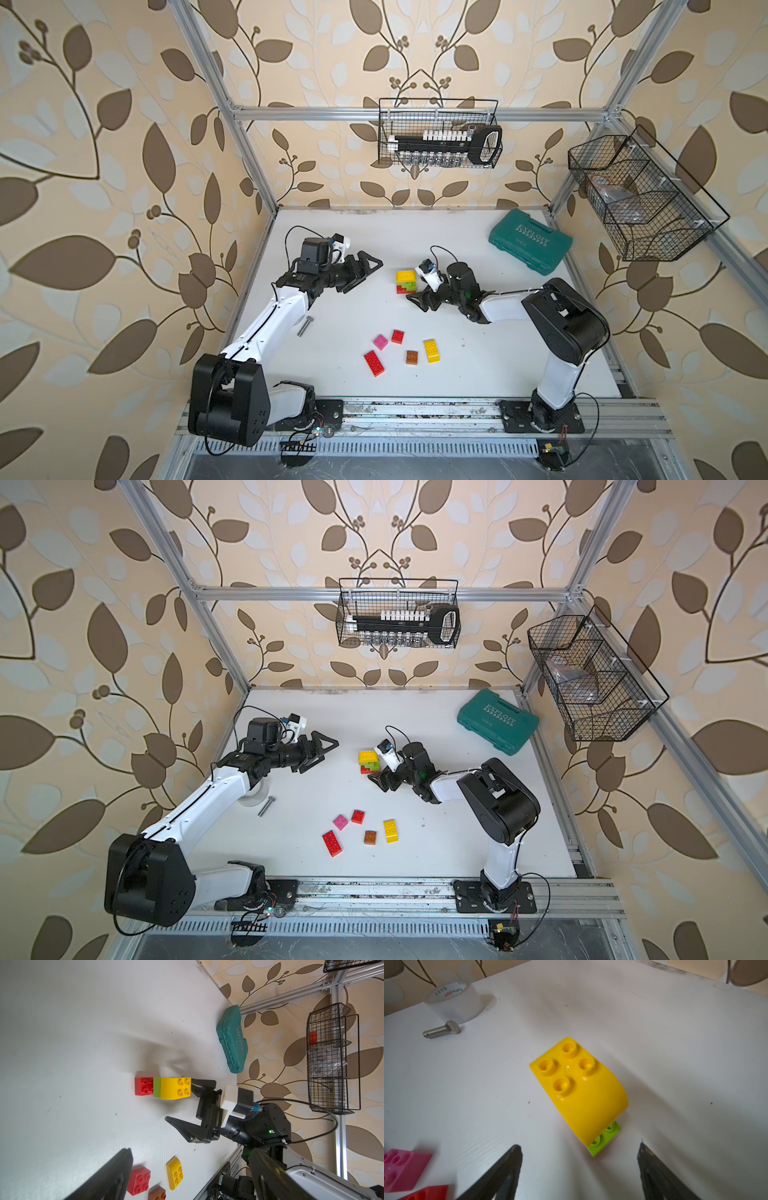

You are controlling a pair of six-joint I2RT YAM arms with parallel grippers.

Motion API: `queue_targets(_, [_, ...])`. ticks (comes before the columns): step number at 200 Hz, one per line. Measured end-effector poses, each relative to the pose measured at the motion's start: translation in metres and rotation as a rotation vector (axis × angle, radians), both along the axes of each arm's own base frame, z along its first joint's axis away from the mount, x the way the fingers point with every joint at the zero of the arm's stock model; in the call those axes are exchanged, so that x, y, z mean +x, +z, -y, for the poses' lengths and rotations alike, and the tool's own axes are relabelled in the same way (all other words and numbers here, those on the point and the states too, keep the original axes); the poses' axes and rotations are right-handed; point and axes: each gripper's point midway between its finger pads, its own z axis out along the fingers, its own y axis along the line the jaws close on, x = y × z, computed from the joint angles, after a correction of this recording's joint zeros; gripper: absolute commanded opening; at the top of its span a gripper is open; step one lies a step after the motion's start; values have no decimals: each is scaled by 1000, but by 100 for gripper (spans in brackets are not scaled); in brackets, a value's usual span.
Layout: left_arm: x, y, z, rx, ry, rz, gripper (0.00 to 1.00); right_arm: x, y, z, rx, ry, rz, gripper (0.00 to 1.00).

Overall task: Assemble the letter s with lego
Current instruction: Adjust the lego brick at the center of the board.

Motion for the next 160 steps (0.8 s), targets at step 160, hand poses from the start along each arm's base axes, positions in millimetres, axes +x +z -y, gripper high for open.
queue_targets(160, [1,-2,-5,15,2,-12,89,-13,-23,-23,-62,129,-108,77])
